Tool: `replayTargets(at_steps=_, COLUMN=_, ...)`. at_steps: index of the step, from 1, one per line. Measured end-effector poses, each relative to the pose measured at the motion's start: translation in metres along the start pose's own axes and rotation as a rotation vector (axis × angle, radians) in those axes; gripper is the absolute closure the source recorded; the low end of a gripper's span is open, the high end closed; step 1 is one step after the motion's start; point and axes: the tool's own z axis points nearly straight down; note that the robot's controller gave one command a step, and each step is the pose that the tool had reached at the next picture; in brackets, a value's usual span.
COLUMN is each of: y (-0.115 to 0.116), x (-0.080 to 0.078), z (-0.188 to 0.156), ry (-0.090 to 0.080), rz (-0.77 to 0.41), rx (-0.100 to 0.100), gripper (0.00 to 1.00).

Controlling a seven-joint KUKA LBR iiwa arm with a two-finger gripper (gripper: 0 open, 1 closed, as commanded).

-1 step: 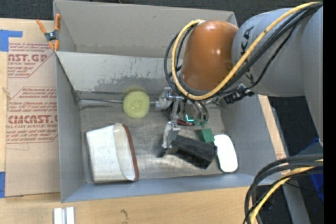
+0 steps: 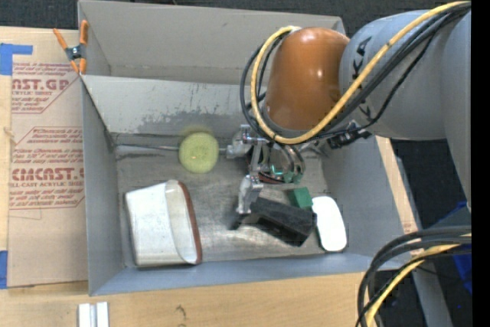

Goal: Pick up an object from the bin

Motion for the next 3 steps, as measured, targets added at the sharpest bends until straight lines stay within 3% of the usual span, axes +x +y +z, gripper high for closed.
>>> replayTargets(at_steps=1, y=-0.004, x=-0.015, z=0.096, ry=-0.005, rz=-0.096, rx=-0.001, gripper=1.0)
replayTargets(at_steps=2, y=-0.004, x=-0.015, z=0.096, ry=-0.005, rz=-0.097, rx=-0.001, gripper=1.0)
replayTargets(at_steps=3, y=-0.011, x=0.018, z=0.07, ry=0.001, rz=-0.044, rx=-0.002, gripper=1.0)
